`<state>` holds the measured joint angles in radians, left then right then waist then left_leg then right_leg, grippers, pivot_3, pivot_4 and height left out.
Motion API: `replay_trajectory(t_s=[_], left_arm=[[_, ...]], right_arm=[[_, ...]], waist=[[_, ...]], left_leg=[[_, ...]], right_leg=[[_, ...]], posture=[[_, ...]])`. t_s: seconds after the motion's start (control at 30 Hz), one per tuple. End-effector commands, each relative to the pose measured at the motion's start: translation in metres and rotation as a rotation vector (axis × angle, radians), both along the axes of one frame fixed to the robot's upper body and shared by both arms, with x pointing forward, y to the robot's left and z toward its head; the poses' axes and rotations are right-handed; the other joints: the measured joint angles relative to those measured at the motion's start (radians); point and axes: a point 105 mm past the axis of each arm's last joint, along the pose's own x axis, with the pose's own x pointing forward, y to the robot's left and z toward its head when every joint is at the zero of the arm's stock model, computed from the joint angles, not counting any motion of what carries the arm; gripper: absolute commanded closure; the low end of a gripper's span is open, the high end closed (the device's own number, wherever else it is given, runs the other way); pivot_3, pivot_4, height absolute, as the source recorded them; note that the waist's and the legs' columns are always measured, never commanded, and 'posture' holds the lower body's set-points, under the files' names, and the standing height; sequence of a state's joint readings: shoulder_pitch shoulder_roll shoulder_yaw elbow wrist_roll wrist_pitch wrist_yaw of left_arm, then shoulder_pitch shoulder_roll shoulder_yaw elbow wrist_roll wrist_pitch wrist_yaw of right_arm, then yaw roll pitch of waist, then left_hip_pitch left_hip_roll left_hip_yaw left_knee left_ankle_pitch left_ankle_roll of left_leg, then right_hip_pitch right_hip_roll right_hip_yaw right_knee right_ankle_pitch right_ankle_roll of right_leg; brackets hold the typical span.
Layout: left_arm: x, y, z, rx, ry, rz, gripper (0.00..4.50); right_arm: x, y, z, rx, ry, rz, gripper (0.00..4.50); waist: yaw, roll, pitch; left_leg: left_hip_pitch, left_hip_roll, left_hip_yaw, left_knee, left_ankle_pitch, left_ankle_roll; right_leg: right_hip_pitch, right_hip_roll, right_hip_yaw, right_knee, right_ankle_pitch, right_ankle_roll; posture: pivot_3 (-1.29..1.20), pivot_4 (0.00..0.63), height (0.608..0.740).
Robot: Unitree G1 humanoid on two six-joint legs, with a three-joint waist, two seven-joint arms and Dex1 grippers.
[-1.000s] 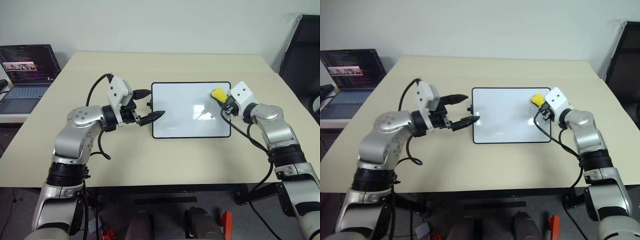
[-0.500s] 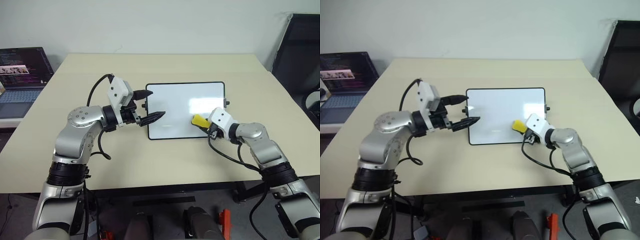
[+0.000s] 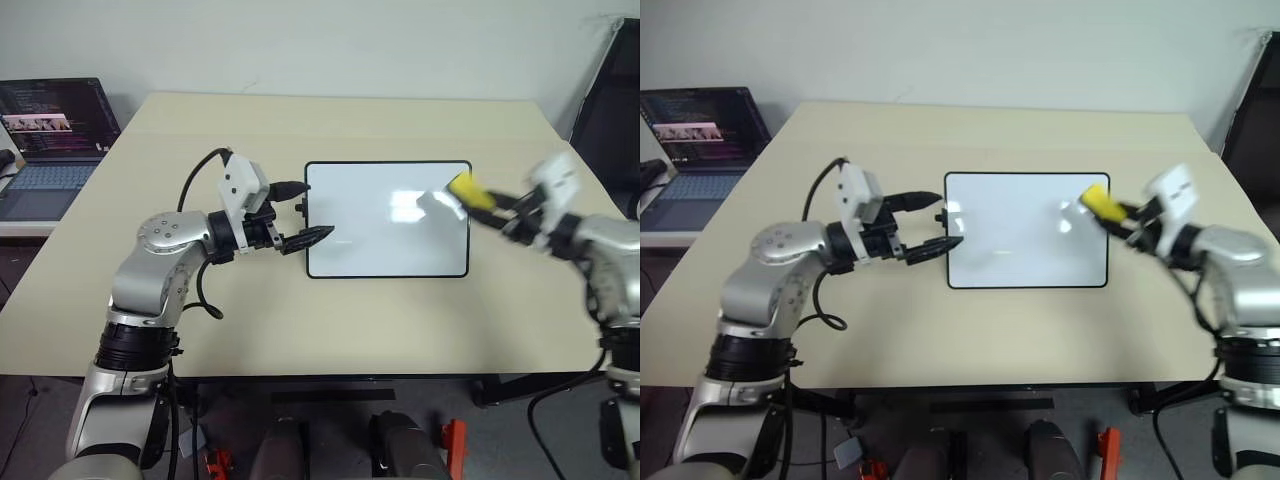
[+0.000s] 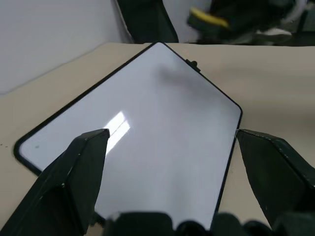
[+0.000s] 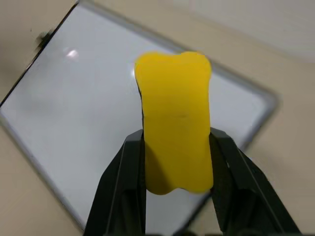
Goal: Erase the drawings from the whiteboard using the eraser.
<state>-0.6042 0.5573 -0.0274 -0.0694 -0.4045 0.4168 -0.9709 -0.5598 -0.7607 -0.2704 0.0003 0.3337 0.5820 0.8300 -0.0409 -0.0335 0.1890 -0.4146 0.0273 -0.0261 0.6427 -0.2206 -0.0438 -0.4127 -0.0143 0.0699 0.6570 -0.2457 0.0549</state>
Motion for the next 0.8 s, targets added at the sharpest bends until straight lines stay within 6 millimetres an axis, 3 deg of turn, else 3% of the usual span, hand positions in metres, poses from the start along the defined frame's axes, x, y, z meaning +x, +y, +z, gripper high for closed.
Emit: replay_trajectory(t_s=[0.03, 0.1, 0.3, 0.43, 0.57, 0.8], left_arm=[[-0.011, -0.027, 0.011, -0.022, -0.038, -0.11, 0.0], [-0.013, -0.037, 0.01, -0.034, -0.035, -0.145, 0.0], [-0.019, -0.059, 0.011, -0.06, -0.026, -0.222, 0.0], [-0.022, -0.063, 0.009, -0.061, -0.019, -0.239, 0.0], [-0.025, -0.061, 0.008, -0.057, -0.017, -0.23, 0.0], [-0.023, -0.053, 0.009, -0.052, -0.025, -0.188, 0.0]], right_arm=[[0.004, -0.055, -0.004, 0.005, 0.032, -0.271, 3.2], [0.004, -0.078, -0.02, 0.012, 0.102, -0.374, 3.2], [0.002, -0.111, -0.075, -0.032, 0.292, -0.506, 3.2], [0.005, -0.124, -0.094, 0.026, 0.374, -0.549, 3.2], [0.008, -0.133, -0.101, 0.049, 0.4, -0.581, 3.2], [0.014, -0.139, -0.1, 0.041, 0.402, -0.612, 0.82]], waist=[[0.003, 0.0, 0.0], [0.006, 0.0, 0.0], [-0.001, 0.002, 0.001], [-0.01, 0.003, 0.001], [-0.015, 0.003, 0.001], [-0.015, 0.003, 0.001]], left_leg=[[0.0, 0.0, 0.0, 0.0, -0.001, 0.0], [-0.001, 0.0, 0.001, 0.0, -0.001, 0.0], [0.0, 0.0, 0.002, 0.0, -0.001, 0.0], [0.0, 0.0, 0.002, 0.001, -0.001, 0.0], [0.0, 0.0, 0.002, 0.001, -0.001, 0.0], [0.0, -0.001, 0.002, 0.001, -0.001, 0.0]], right_leg=[[0.0, 0.0, 0.0, -0.001, 0.0, 0.0], [0.0, 0.0, 0.0, -0.002, -0.001, 0.0], [0.0, 0.0, 0.002, -0.002, -0.001, 0.001], [0.0, 0.0, 0.002, -0.002, -0.002, 0.003], [0.0, 0.001, 0.002, -0.001, -0.002, 0.003], [0.0, 0.001, 0.002, -0.001, -0.002, 0.003]], posture=[[0.0, 0.15, 0.74], [0.0, 0.15, 0.74], [0.0, 0.15, 0.74], [0.0, 0.15, 0.74], [0.0, 0.15, 0.74], [0.0, 0.15, 0.74]])
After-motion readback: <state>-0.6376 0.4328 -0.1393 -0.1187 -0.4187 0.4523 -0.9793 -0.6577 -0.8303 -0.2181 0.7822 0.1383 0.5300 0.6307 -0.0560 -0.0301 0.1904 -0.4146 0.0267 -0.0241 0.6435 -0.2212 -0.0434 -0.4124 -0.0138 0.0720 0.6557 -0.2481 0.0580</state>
